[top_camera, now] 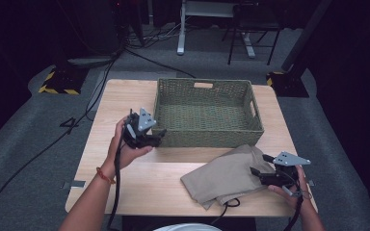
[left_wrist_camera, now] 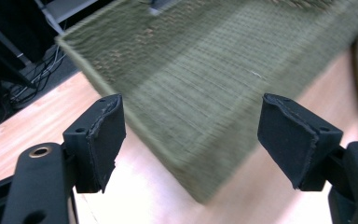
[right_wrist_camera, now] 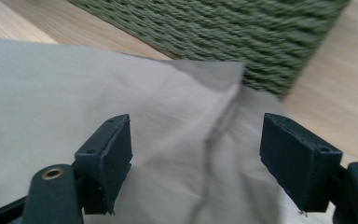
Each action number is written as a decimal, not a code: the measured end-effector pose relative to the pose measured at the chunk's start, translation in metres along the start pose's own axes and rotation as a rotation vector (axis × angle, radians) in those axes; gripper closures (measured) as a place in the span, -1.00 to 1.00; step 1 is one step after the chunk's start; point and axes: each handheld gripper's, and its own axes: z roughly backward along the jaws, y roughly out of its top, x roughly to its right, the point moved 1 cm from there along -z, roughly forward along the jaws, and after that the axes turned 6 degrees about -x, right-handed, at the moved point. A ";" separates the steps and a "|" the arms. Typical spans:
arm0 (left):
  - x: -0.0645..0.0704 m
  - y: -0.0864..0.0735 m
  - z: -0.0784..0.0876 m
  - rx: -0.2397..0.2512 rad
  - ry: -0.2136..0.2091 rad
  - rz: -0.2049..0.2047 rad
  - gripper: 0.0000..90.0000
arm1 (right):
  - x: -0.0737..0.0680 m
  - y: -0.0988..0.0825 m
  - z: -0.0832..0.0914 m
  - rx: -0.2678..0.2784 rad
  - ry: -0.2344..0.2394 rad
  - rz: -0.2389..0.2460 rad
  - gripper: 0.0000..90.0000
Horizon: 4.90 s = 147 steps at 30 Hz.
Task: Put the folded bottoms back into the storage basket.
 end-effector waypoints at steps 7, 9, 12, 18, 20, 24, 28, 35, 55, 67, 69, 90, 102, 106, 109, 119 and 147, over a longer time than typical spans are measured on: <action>0.070 -0.015 -0.012 -0.013 -0.238 -0.073 -0.53 | 0.021 -0.005 0.025 0.026 -0.091 -0.038 -0.42; 0.089 -0.020 -0.020 -0.020 -0.315 -0.089 -0.53 | 0.026 -0.008 0.026 0.019 -0.116 -0.055 -0.40; 0.118 -0.028 -0.035 -0.034 -0.408 -0.103 -0.51 | 0.032 -0.013 0.022 -0.030 -0.166 -0.059 -0.39; 0.154 -0.037 -0.059 -0.124 -0.449 -0.165 -0.47 | 0.036 -0.021 0.006 -0.082 -0.136 -0.083 -0.32; 0.156 -0.040 -0.068 -0.143 -0.432 -0.168 -0.48 | 0.035 -0.021 0.003 -0.097 -0.127 -0.078 -0.31; 0.147 -0.044 -0.074 -0.171 -0.402 -0.164 -0.58 | 0.032 -0.022 -0.002 -0.108 -0.115 -0.075 -0.28; 0.132 -0.048 -0.076 -0.179 -0.362 -0.154 -0.63 | 0.027 -0.021 -0.006 -0.109 -0.097 -0.072 -0.28; 0.093 -0.060 -0.075 -0.190 -0.300 -0.119 -0.64 | 0.006 -0.014 -0.017 -0.126 -0.053 -0.010 -0.31; 0.093 -0.067 -0.031 -0.127 -0.398 -0.042 -0.64 | -0.021 0.018 0.001 0.013 0.067 -0.019 -0.54; 0.105 -0.071 -0.057 -0.214 -0.411 -0.077 -0.65 | -0.033 0.031 -0.036 -0.054 0.078 -0.036 -0.64; 0.103 -0.073 -0.061 -0.219 -0.410 -0.064 -0.65 | -0.029 0.028 -0.045 -0.098 0.069 -0.042 -0.67; 0.081 -0.074 -0.056 -0.197 -0.362 -0.094 -0.65 | -0.015 0.031 -0.078 -0.228 0.130 -0.055 -0.99; 0.069 -0.080 -0.070 -0.252 -0.364 -0.050 -0.92 | -0.015 0.037 -0.081 -0.255 0.125 -0.063 -0.99; 0.073 -0.077 -0.077 -0.230 -0.370 -0.055 -1.00 | -0.017 0.038 -0.085 -0.229 0.133 -0.053 -1.00; 0.075 -0.075 -0.078 -0.220 -0.378 -0.065 -1.00 | -0.017 0.038 -0.086 -0.219 0.141 -0.037 -0.99; 0.074 -0.077 -0.077 -0.210 -0.389 -0.079 -0.99 | -0.017 0.042 -0.080 -0.253 0.128 -0.045 -0.95; 0.087 -0.075 -0.078 -0.189 -0.416 -0.108 -0.99 | -0.015 0.032 -0.078 -0.200 0.207 -0.076 -0.95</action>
